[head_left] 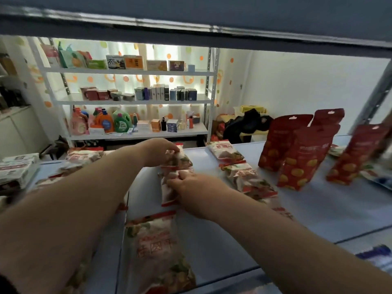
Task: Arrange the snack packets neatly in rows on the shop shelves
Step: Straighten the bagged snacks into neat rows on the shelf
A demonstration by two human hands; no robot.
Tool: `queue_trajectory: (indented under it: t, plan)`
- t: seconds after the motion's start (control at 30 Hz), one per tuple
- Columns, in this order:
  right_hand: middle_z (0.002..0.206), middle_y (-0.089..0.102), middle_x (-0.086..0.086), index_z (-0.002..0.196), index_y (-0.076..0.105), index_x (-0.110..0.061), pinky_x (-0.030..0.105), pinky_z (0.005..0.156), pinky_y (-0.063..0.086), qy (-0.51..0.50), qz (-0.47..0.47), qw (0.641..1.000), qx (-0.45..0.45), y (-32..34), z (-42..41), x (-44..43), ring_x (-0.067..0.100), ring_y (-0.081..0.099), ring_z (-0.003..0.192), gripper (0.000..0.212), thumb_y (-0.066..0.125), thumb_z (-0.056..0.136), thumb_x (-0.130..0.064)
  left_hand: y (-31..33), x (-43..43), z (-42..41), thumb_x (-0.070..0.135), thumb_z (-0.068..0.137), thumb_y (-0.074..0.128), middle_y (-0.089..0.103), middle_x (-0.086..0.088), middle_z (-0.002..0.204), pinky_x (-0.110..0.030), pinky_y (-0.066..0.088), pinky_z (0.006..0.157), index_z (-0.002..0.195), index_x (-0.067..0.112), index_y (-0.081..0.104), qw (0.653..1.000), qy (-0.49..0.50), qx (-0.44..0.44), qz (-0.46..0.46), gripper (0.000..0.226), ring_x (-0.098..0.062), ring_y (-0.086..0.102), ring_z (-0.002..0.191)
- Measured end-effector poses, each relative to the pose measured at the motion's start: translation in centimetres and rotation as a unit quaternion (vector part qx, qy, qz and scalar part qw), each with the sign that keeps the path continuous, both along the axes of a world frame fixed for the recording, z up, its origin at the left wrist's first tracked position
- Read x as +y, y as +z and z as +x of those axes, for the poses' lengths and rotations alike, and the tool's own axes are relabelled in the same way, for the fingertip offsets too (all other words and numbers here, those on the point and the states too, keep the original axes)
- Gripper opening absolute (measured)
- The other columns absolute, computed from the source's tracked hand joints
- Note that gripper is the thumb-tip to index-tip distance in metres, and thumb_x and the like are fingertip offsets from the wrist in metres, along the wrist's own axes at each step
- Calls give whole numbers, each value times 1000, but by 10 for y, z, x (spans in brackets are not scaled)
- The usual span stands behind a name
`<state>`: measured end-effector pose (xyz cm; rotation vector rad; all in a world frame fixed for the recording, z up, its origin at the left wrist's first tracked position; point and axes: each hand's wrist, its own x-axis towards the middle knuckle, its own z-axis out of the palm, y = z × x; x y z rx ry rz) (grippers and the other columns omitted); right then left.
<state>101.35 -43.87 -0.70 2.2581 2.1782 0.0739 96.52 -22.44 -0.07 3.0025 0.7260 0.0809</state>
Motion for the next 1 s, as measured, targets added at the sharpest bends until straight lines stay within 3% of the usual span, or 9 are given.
queue_trajectory:
  t: [0.17, 0.57, 0.73, 0.9, 1.0]
  plan:
    - [149, 39, 13, 147, 39, -20, 41, 101, 41, -43, -18, 999, 3, 6, 17, -18, 30, 42, 132, 52, 49, 97, -15, 0, -16, 33, 23, 96, 52, 54, 2, 139, -33, 39, 100, 135, 34, 55, 999, -34, -2, -12, 41, -19, 51, 123]
    - [149, 41, 9, 145, 41, -21, 42, 95, 46, -70, -25, 997, 24, 11, 28, -40, 30, 45, 130, 52, 52, 95, -13, -1, -33, 37, 29, 96, 53, 52, 0, 140, -36, 42, 102, 137, 33, 53, 999, -33, -4, -16, 41, -21, 51, 122]
    - [153, 35, 11, 148, 36, -23, 46, 101, 43, -85, -38, 995, 24, 8, 29, -45, 33, 39, 135, 56, 52, 95, -13, -1, -42, 37, 27, 97, 49, 50, -2, 144, -38, 40, 104, 140, 32, 50, 1000, -13, 0, -9, 43, -23, 49, 126]
    - [162, 18, 14, 156, 19, -22, 50, 114, 26, -86, 4, 996, 12, 3, 21, -51, 35, 16, 148, 64, 46, 98, -18, 8, -48, 17, 23, 98, 52, 50, -3, 146, -39, 37, 108, 143, 26, 47, 999, -18, -33, -20, 46, -23, 47, 131]
    - [160, 25, 11, 154, 26, -21, 44, 118, 17, -11, 83, 996, 37, 0, -4, -60, 32, 19, 148, 56, 43, 101, -28, 15, -45, -18, 20, 99, 52, 52, -5, 144, -37, 36, 107, 141, 23, 50, 998, -17, -52, -16, 42, -22, 48, 130]
